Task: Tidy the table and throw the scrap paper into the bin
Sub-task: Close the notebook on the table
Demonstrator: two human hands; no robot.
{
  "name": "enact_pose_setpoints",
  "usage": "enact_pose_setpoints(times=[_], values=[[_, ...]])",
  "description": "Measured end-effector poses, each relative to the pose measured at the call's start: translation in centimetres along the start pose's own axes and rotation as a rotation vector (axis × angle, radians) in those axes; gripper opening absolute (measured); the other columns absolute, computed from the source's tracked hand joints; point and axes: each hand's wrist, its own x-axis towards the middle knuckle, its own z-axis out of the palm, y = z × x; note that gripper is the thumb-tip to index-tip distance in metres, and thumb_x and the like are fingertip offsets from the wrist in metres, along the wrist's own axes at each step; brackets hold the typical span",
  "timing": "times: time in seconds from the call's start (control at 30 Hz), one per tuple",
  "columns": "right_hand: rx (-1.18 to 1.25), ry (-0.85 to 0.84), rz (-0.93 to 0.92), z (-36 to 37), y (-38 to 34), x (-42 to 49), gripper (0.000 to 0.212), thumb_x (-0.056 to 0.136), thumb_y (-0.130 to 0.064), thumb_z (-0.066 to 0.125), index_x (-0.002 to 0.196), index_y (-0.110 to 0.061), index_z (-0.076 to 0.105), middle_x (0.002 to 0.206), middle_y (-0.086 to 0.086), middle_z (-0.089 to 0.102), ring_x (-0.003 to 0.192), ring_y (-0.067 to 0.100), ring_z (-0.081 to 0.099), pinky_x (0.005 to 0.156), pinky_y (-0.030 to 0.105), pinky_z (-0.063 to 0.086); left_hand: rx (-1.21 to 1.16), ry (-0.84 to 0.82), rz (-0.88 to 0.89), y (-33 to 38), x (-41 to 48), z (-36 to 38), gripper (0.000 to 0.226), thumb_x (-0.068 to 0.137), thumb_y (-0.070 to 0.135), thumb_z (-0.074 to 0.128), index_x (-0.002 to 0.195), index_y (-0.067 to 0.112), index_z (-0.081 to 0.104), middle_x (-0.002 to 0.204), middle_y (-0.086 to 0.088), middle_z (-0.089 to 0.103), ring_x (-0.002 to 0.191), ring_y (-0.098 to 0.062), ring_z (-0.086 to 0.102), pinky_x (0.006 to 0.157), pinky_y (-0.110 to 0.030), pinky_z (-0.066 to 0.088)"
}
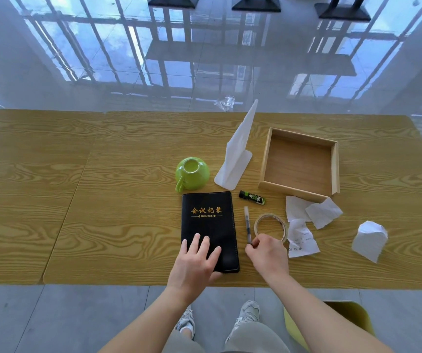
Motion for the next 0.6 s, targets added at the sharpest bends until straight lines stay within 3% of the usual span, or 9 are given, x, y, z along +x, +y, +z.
enact_pose_setpoints(times=[0.23,0.33,0.5,0.6], values=[[0.087,-0.037,-0.001,-0.5,0.9,-0.3,0.014,0.084,-0.029,0.065,0.075,-0.018,0.066,0.07,-0.005,0.064,0.07,0.014,0.059,0.058,0.026,0.04,0.086,-0.007,0.042,0.0,0.4,-0.6,0.066,0.062,0.049,0.087,0.117,0.015,0.07,0.116,-0.021,0.068,0.107,-0.042,0.066,0.074,-0.052,0.06],[0.119,-0.05,-0.006,-0.7,1.2,-0.4,0.013,0.084,-0.03,0.066,0.078,-0.018,0.067,0.073,-0.006,0.064,0.072,0.014,0.058,0.057,0.026,0.038,0.06,0.097,0.077,-0.3,0.3,-0.5,0.054,0.067,0.031,0.086,0.114,0.011,0.071,0.113,-0.018,0.071,0.101,-0.038,0.069,0.069,-0.046,0.062],[0.146,-0.057,-0.022,-1.0,1.4,-0.6,0.012,0.083,-0.03,0.067,0.08,-0.019,0.069,0.074,-0.006,0.065,0.071,0.012,0.059,0.056,0.023,0.038,-0.144,0.296,0.05,-0.3,-0.1,-1.1,0.046,0.063,0.012,0.085,0.107,0.007,0.074,0.107,-0.014,0.074,0.096,-0.028,0.072,0.06,-0.034,0.062],[0.163,-0.065,-0.03,-1.1,1.3,-0.6,0.011,0.083,-0.031,0.067,0.079,-0.021,0.067,0.074,-0.008,0.065,0.072,0.011,0.06,0.06,0.025,0.044,-0.345,0.344,-0.035,-0.3,-1.1,-1.7,0.054,0.06,0.002,0.083,0.112,0.003,0.071,0.114,-0.013,0.072,0.102,-0.025,0.071,0.06,-0.032,0.061]])
